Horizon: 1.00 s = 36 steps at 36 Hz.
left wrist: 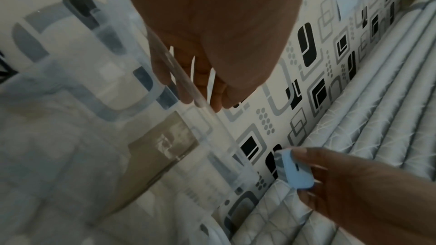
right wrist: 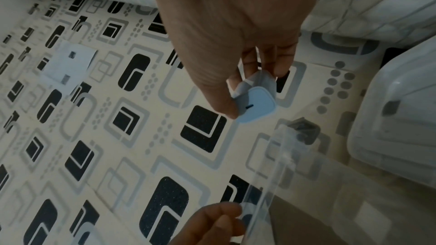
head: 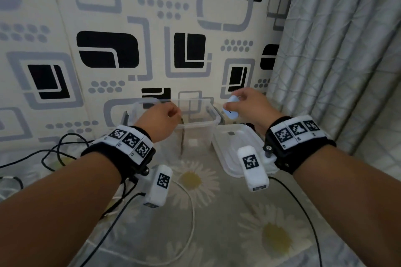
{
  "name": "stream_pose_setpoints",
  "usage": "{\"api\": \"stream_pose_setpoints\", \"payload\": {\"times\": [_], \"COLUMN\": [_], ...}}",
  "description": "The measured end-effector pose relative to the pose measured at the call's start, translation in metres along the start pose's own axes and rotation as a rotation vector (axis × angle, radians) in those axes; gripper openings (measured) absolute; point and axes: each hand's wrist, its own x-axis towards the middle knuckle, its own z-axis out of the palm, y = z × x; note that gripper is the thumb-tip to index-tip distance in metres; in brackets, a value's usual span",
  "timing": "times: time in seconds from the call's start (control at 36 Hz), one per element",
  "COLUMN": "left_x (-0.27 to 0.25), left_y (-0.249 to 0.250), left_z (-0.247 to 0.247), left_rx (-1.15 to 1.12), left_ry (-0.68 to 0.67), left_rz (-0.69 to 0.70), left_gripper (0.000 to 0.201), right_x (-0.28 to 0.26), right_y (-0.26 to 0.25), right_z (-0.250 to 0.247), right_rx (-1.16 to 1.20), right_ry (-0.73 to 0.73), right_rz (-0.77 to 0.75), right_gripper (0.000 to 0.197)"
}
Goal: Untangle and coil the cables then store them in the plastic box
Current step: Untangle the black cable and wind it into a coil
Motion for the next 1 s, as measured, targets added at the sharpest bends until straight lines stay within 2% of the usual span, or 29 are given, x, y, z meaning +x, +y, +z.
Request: {"api": "stream_pose_setpoints", "payload": {"times": [0.19,0.39,0.61,0.75,0.86,0.94,1.0], "left_x": [0.007,-0.002,-0.017,-0.029,-0.034,-0.036,-0.038], "left_y": [-0.003,-0.003,-0.003,0.004,0.001,-0.003,-0.004], "left_z": [0.006,0.008,0.013,0.016,0.019,0.023,0.024], "left_rx": [0.143,0.132,0.229,0.288,0.296,0.285,0.295], "left_ry": [-0.180,-0.211,-0.183,-0.264,-0.329,-0.357,-0.367], "left_rz": [0.049,0.032,-0.028,-0.002,-0.016,-0.021,-0.015], "left_gripper": [0.029,0.032,0.035,0.047,0.063,0.060,0.056], "right_x": [0.009,0.014,0.011,0.008,0.006,0.010,0.024], "right_y": [-0.017,-0.031,-0.043,-0.039,-0.034,-0.024,-0.007], "right_z": [0.022,0.040,0.058,0.071,0.084,0.099,0.108], "right_rx": [-0.057,-0.246,-0.737,-0.933,-1.076,-1.208,-1.303], "right_ry": [-0.105,-0.215,-0.426,-0.538,-0.593,-0.654,-0.614], "right_rz": [-0.062,-0.144,-0.239,-0.212,-0.170,-0.155,-0.215], "right_gripper": [0.046,0.048,0.048,0.058,0.050,0.046,0.058]}}
